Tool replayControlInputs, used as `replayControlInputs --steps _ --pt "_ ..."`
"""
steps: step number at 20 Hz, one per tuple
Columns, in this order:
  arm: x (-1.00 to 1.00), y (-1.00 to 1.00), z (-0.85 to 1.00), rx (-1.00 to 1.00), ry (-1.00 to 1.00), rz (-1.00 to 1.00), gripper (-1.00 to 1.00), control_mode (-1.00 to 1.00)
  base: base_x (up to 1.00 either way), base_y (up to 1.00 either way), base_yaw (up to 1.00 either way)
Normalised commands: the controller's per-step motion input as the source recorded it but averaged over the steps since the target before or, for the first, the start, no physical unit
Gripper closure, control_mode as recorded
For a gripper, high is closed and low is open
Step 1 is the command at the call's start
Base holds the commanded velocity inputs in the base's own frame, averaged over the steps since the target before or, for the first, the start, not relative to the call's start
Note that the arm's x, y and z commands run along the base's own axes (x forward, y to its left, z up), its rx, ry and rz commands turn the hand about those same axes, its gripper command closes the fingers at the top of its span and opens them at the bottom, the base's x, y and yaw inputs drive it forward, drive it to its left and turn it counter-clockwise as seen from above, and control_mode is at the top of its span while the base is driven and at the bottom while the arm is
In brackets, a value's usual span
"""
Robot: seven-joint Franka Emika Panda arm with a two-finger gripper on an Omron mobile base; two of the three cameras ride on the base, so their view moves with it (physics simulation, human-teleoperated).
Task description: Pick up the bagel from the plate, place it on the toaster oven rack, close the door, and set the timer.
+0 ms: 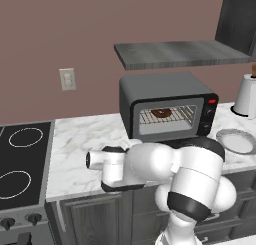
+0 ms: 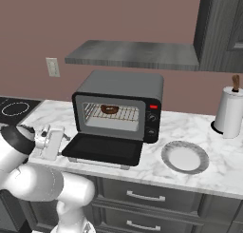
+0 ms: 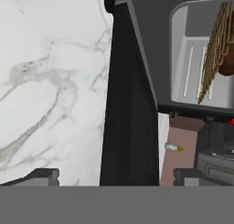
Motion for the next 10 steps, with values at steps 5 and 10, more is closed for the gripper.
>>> replayControlInputs --steps 5,10 --pt "0.07 -0.23 0.0 -0.08 -0.01 -0.08 -1.0 -1.0 0.0 0.0 0.0" --pt "0.21 -0.15 0.0 -0.09 -0.03 -0.04 -1.0 -1.0 0.0 0.0 0.0"
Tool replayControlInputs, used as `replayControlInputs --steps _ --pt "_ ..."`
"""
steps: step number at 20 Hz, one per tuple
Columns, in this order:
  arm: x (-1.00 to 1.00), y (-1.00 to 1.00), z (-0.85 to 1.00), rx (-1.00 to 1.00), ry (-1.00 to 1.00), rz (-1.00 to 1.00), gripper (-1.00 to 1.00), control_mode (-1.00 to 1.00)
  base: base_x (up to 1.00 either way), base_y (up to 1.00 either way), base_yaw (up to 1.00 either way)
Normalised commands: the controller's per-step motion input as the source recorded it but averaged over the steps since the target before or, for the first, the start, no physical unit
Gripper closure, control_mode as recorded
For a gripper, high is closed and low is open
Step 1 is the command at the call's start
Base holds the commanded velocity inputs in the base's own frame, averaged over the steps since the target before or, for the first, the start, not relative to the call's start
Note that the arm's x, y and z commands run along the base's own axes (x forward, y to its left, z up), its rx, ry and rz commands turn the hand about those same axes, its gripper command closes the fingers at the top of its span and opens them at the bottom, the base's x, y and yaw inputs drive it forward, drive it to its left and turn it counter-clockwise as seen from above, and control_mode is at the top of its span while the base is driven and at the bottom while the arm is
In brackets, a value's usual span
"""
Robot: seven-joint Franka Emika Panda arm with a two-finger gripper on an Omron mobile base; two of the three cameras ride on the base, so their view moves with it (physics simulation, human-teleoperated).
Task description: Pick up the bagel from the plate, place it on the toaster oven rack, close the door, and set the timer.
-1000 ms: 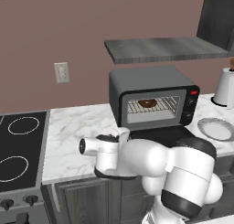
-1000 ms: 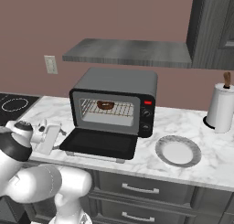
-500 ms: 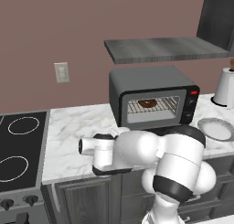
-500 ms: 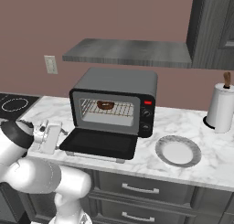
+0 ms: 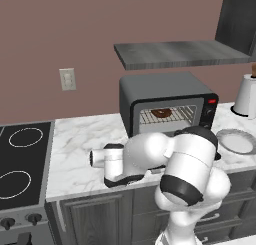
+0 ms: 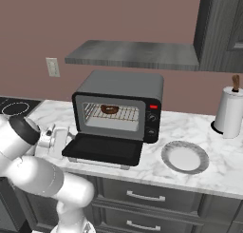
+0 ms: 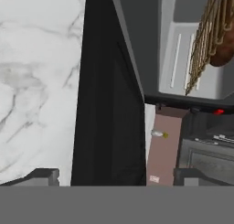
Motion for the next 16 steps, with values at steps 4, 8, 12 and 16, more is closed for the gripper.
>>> replayControlInputs --steps 4,8,12,16 --pt "0.35 -0.01 0.0 -0.13 -0.06 0.0 -1.0 -1.0 0.0 0.0 0.0" --pt "0.41 0.0 0.0 -0.15 -0.1 0.01 -1.0 -1.0 0.0 0.0 0.0" --pt "0.33 0.0 0.0 -0.2 -0.14 0.06 -1.0 -1.0 0.0 0.0 0.0" --pt "0.2 0.0 0.01 -0.23 -0.2 0.12 -1.0 -1.0 0.0 0.0 0.0"
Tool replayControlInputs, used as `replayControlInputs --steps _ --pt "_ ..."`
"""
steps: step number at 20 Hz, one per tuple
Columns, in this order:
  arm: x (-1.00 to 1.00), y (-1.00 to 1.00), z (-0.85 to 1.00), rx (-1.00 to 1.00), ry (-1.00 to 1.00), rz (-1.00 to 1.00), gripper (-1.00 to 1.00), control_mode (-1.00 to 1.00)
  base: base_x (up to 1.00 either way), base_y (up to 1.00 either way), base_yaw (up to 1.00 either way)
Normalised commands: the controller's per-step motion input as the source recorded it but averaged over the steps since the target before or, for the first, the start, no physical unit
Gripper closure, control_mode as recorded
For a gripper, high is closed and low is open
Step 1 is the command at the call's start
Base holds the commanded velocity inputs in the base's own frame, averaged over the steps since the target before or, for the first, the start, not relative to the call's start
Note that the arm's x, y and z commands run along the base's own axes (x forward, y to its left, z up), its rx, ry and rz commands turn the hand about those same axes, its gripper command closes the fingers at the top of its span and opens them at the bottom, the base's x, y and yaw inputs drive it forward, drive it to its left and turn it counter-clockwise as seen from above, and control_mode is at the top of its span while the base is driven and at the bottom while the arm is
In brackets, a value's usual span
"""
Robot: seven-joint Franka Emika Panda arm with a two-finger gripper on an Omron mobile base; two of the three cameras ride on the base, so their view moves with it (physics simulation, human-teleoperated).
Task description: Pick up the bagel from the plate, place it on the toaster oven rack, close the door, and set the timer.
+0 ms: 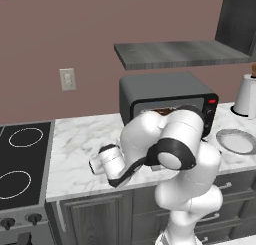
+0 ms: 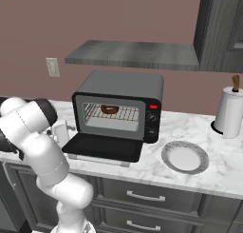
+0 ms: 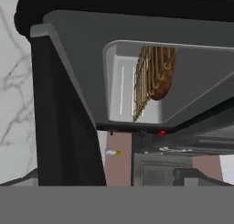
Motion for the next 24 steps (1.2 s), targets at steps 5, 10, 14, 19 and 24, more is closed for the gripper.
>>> replayControlInputs --steps 5,10,14,19,24 --pt "0.0 0.0 0.24 -0.24 -0.28 0.12 -1.0 -1.0 0.0 0.0 0.0" --pt "0.26 0.0 0.3 -0.2 -0.25 0.13 -1.0 -1.0 0.0 0.0 0.0" --pt "0.42 -0.04 0.25 -0.16 -0.2 0.21 -1.0 -1.0 0.0 0.0 0.0" --pt "0.37 -0.01 0.27 -0.17 -0.19 0.25 -1.0 -1.0 0.0 0.0 0.0" --pt "0.31 0.0 0.16 -0.2 -0.18 0.25 -1.0 -1.0 0.0 0.0 0.0"
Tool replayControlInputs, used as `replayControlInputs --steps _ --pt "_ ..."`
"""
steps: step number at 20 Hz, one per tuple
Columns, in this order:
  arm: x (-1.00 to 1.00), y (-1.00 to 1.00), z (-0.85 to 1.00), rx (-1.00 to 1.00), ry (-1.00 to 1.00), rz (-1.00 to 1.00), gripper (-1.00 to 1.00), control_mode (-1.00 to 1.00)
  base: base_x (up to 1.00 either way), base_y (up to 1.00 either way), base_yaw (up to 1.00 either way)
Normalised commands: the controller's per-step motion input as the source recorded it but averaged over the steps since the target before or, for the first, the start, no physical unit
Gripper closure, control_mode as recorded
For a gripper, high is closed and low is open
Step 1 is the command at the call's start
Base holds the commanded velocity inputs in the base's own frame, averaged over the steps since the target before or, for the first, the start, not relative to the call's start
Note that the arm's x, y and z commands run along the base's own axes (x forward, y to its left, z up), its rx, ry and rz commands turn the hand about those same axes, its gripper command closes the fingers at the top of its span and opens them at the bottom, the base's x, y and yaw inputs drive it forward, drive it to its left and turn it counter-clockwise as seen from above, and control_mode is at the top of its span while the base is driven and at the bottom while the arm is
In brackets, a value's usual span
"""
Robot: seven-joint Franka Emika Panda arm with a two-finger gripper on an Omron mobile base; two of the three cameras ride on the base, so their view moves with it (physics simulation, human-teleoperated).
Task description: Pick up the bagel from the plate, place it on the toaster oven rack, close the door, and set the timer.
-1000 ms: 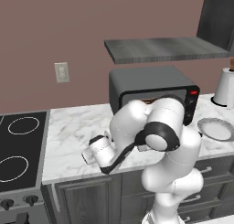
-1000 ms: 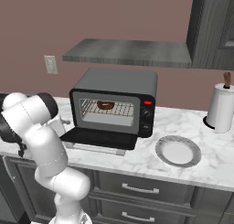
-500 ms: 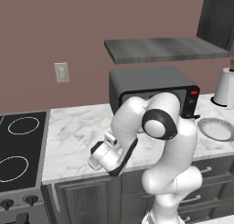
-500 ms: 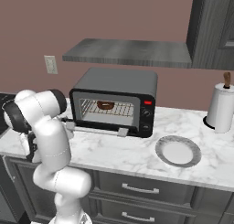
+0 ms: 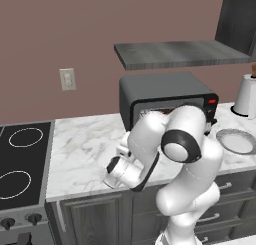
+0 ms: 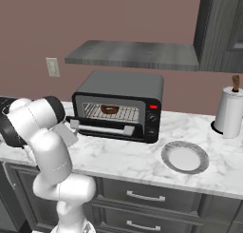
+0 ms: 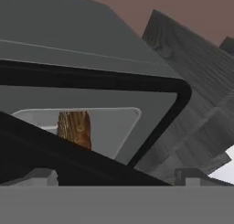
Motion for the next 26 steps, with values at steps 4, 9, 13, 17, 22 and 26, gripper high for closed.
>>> replayControlInputs --steps 4,9,13,17,22,26 --pt "0.0 -0.09 0.28 -0.2 -0.27 0.33 -1.0 -1.0 0.0 0.0 0.0" --pt "0.0 -0.28 0.42 -0.17 -0.31 0.42 -1.0 -1.0 0.0 0.0 0.0" --pt "0.05 -0.19 0.53 -0.15 -0.3 0.43 -1.0 -1.0 0.0 0.0 0.0" --pt "0.29 -0.03 0.41 -0.16 -0.23 0.34 -1.0 -1.0 0.0 0.0 0.0" --pt "0.45 -0.09 0.28 -0.19 -0.17 0.26 -1.0 -1.0 0.0 0.0 0.0" --pt "0.16 -0.12 0.15 -0.23 -0.18 0.23 -1.0 -1.0 0.0 0.0 0.0"
